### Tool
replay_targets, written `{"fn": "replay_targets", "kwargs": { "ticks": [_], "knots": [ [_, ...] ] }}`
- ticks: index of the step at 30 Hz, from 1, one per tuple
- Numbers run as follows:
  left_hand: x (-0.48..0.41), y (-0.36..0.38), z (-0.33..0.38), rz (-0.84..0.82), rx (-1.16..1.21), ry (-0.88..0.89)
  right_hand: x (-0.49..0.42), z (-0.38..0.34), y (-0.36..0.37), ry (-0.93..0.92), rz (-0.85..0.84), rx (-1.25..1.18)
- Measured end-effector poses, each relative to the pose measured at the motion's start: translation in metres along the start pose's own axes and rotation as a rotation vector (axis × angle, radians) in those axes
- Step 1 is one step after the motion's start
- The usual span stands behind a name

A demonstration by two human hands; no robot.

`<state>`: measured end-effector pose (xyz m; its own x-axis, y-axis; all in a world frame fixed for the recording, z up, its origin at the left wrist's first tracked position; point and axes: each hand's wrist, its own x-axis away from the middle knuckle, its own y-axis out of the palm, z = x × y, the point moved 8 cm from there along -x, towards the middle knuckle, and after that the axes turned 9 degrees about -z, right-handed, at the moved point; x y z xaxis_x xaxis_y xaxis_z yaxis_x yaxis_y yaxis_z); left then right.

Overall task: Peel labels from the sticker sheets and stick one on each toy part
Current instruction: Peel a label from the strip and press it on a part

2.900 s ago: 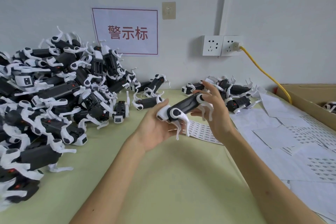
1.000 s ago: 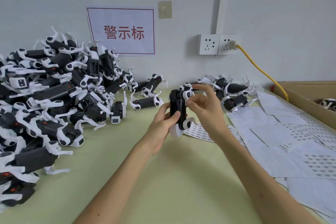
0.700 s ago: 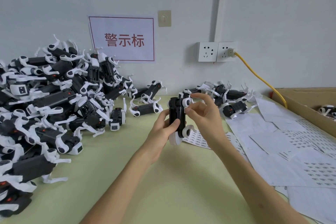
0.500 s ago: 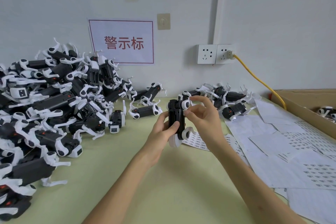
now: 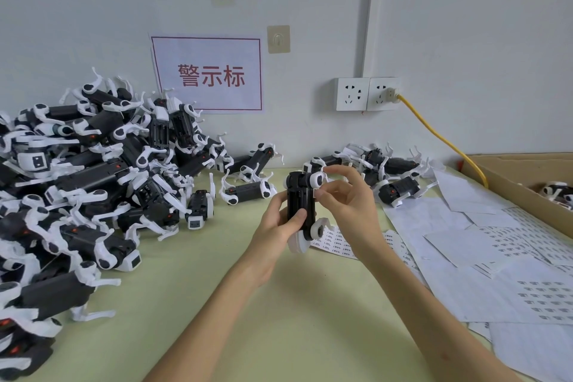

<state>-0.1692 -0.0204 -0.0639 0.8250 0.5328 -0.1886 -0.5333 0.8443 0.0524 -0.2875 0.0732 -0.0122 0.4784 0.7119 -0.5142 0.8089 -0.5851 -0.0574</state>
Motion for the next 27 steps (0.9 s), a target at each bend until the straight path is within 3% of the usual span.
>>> {"fn": "replay_targets", "kwargs": {
  "ticks": [27],
  "knots": [
    [0.0004,-0.0014,-0.0004,0.002,-0.026,0.005,0.0008,0.0009,0.0009,0.001,0.007,0.022]
  ]
}}
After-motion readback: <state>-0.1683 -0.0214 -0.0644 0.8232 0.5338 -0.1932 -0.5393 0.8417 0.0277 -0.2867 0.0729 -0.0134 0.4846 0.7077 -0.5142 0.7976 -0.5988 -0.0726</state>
